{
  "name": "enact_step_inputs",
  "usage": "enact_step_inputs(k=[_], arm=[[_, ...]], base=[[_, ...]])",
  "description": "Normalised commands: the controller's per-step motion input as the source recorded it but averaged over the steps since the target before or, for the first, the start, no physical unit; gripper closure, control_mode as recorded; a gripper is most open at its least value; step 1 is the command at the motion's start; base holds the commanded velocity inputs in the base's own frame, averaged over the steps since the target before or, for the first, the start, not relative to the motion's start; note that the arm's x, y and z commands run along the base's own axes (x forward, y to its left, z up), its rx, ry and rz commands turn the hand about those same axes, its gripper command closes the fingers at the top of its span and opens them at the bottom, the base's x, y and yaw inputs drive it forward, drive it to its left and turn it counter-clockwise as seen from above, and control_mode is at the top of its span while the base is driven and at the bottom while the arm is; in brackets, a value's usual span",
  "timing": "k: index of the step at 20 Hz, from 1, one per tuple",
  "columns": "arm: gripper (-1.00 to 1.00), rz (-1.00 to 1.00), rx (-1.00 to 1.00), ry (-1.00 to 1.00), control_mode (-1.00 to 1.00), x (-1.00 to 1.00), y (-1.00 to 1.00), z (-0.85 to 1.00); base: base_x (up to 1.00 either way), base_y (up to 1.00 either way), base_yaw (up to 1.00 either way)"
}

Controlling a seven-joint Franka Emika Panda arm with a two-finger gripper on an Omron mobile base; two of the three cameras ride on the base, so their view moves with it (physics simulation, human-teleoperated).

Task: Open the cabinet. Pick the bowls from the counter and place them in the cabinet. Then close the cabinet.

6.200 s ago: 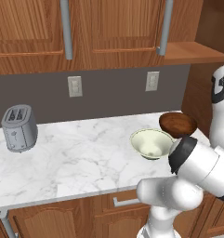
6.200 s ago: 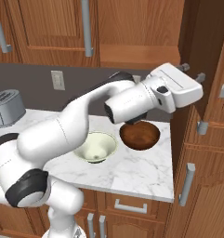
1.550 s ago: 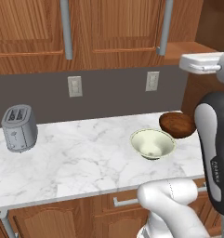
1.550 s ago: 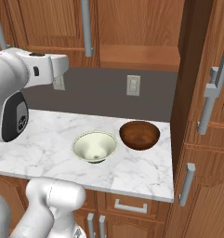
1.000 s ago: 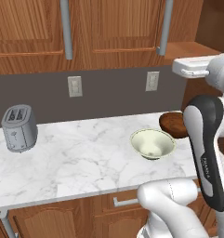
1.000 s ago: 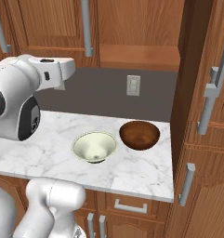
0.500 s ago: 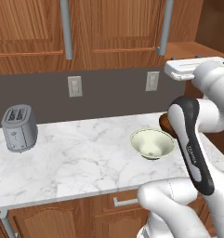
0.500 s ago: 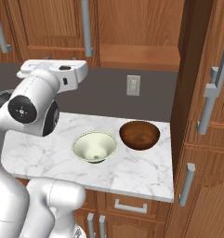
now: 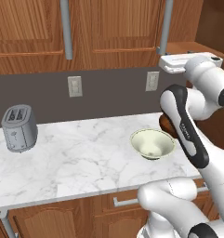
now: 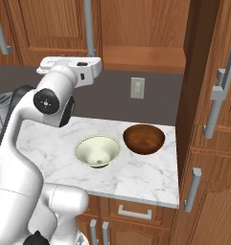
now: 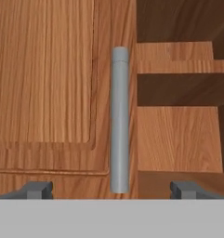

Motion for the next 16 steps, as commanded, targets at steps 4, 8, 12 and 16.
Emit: enact_step_inputs(k=[4, 8, 12, 16], arm=[[-1.00, 0.00, 0.00, 0.00, -1.00, 0.48, 0.00, 0.00], [-1.00, 0.00, 0.00, 0.00, -1.00, 0.53, 0.00, 0.00], [-1.00, 0.00, 0.00, 0.00, -1.00, 0.54, 0.00, 0.00], [-1.00, 0.00, 0.00, 0.00, -1.00, 0.53, 0.00, 0.00]], base=[[0.00, 0.00, 0.00], [0.00, 0.00, 0.00], [0.00, 0.00, 0.00], [0.00, 0.00, 0.00]])
